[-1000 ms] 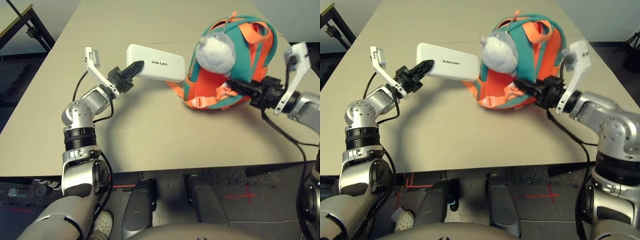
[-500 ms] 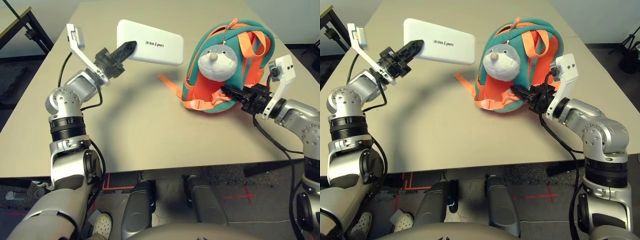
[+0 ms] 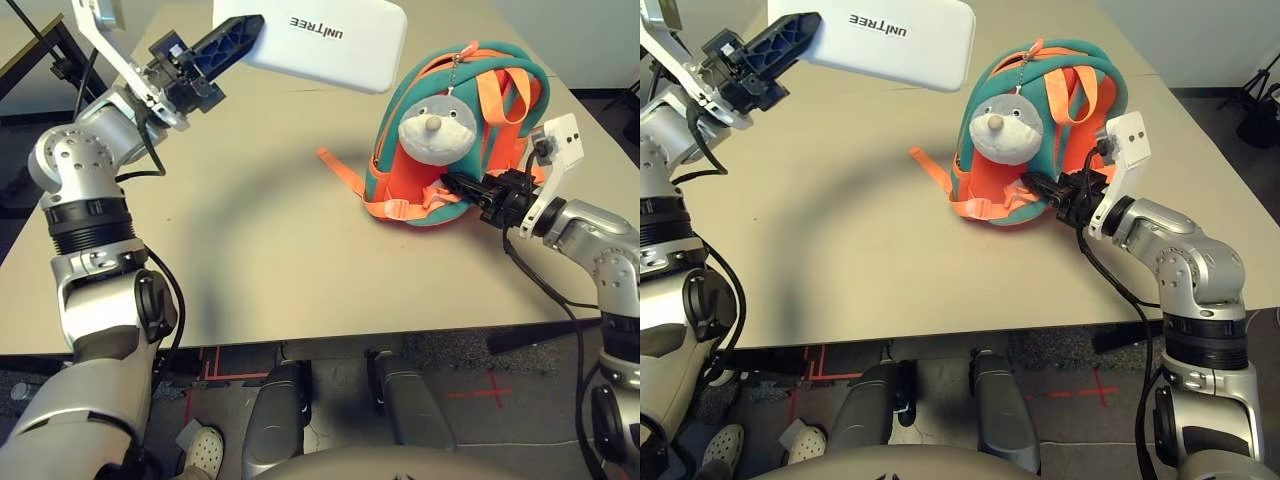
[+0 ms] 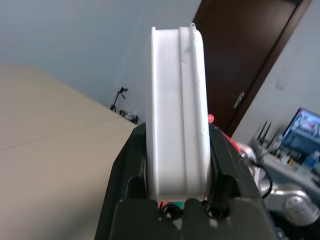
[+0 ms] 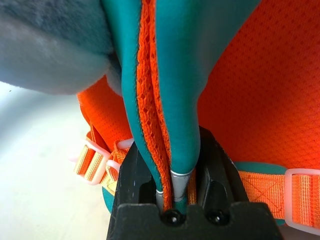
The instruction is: Put the pencil case into the backpack and zip it.
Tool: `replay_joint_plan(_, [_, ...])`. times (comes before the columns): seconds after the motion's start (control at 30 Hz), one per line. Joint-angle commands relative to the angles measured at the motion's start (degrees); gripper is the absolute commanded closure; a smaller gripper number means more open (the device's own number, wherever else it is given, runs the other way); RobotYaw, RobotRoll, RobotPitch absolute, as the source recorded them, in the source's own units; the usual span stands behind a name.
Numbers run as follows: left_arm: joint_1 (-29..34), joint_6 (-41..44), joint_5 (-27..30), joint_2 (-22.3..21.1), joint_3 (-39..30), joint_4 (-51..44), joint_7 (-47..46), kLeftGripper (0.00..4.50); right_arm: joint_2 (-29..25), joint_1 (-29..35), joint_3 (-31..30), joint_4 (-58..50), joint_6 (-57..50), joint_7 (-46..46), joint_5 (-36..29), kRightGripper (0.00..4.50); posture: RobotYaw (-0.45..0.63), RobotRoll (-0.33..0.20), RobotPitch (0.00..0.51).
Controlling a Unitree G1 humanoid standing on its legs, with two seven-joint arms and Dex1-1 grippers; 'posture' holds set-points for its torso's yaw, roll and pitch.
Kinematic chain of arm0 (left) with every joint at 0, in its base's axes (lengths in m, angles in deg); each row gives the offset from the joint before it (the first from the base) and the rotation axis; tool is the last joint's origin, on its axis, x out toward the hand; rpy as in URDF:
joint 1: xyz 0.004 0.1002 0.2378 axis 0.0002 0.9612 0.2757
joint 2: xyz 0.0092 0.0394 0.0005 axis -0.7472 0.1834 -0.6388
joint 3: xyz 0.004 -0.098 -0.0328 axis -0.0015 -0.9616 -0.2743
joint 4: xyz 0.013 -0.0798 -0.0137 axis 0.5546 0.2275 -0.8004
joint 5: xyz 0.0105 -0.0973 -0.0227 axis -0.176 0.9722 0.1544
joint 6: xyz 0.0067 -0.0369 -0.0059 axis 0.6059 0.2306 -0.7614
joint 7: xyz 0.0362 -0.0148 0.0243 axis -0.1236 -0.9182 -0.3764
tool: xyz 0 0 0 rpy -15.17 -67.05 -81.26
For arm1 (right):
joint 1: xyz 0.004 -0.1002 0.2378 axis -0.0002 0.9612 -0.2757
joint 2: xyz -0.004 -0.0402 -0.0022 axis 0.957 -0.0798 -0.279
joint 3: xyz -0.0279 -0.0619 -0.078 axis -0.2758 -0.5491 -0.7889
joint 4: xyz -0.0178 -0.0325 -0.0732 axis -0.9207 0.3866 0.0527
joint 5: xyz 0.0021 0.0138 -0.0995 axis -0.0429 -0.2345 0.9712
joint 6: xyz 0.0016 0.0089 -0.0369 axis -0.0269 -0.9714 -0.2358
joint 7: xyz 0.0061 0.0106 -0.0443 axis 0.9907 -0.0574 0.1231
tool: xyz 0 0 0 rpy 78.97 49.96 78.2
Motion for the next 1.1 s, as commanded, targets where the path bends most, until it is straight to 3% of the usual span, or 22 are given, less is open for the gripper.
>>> replay_joint_plan(0.03, [-2.29,-3.75,-3.26,0.77,3.17,2.16,3.97,3.1,0.11,0.27,-1.59,1.61,-0.67,0.05,1.27,3.67,-0.12,0.0,0.144])
replay_joint_plan(0.4, [-7.72,-10.0,-13.69,3.62,14.63,11.63,17.44,3.1,0.67,-1.1,-1.71,2.28,-0.17,0.03,2.5,3.67,-0.13,0.0,0.138])
replay_joint_plan(0.63, [-10.3,-14.75,-19.38,5.9,18.41,18.68,23.26,3.1,0.92,-1.23,-1.42,2.06,-0.2,-0.12,2.98,3.67,-0.15,0.0,0.135])
replay_joint_plan(0.97, [-12.34,-30.86,-30.25,16.42,20.14,31.96,17.64,3.1,1.31,-1.56,-1.78,1.73,-0.23,-0.39,3.25,3.67,-0.15,0.0,0.129])
replay_joint_plan(1.1, [-11.87,-37.81,-33.58,21.79,18.89,37.42,8.49,3.1,1.69,-1.52,-2.35,1.06,-0.46,-0.58,3.29,3.67,-0.16,0.0,0.13])
